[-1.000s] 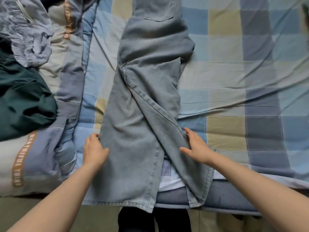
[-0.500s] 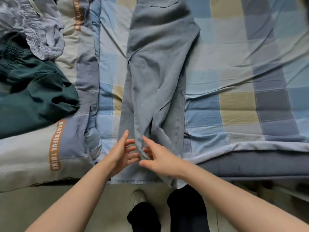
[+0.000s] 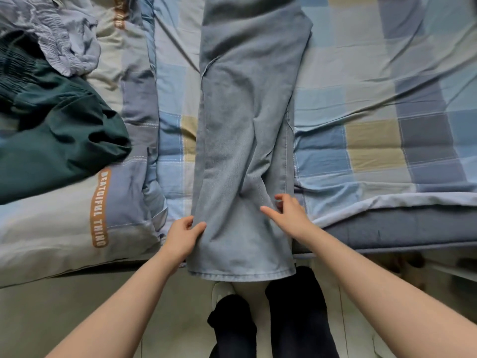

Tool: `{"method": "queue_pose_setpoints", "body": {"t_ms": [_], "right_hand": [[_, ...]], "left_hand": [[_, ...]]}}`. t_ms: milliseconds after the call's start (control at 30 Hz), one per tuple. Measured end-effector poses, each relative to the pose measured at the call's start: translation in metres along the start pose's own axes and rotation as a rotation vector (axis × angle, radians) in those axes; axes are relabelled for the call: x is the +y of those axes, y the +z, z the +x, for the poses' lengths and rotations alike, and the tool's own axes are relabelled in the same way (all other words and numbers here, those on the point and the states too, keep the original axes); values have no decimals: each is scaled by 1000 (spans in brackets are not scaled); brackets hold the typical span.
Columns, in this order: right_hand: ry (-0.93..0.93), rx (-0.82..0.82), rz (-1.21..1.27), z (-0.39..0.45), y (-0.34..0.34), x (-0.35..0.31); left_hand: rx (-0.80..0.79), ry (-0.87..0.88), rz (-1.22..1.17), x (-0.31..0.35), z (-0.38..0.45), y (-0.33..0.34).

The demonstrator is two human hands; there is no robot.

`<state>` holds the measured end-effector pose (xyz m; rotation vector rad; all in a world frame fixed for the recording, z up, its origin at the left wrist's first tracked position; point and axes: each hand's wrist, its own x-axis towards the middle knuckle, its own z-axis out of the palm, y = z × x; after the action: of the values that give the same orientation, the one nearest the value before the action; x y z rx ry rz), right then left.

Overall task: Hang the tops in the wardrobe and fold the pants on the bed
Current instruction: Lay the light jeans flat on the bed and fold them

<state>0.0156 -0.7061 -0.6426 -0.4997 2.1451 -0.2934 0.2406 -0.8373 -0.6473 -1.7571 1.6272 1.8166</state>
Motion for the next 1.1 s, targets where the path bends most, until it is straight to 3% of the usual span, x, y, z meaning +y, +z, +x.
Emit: {"method": "queue_pose_setpoints", "body": {"t_ms": [100,233,300,400,433,500,600,700,767,867,900,1000,1033,1100], "right_hand": [[48,-130,134,10,13,-9],[112,-224,535,9,13,-15],[74,-129,748,3,5,-9],[-32,249,813,-10,-7,10],[-29,377,775,-12,-6,20],[51,466,762,-15,0,43],[206,332,678,-13,7,64],[236,36,664,-16,14,60],[171,41,582,-21,22,57],[83,268,345,-38,27,56],[82,237,367,-42,28,55],[78,-139,498,-53,38,58],[55,-175,412,-53,41,63],[39,-77,316,-52,38,69]], "left_hand": [[48,37,88,0,1,-5],[9,43,155,-2,3,-6],[78,144,216,0,0,-6],[360,353,351,2,-16,-2],[395,366,360,1,-18,-2],[361,278,344,-9,-15,-2],[289,37,248,-17,-6,-7],[192,21,274,-20,-5,-10],[121,23,313,-25,-7,-14],[23,-16,248,-31,-10,-20],[-8,-39,200,-30,-13,-19],[-16,-52,201,-35,-18,-16],[12,-21,289,-38,-18,-17],[53,24,414,-42,-18,-19]]}}
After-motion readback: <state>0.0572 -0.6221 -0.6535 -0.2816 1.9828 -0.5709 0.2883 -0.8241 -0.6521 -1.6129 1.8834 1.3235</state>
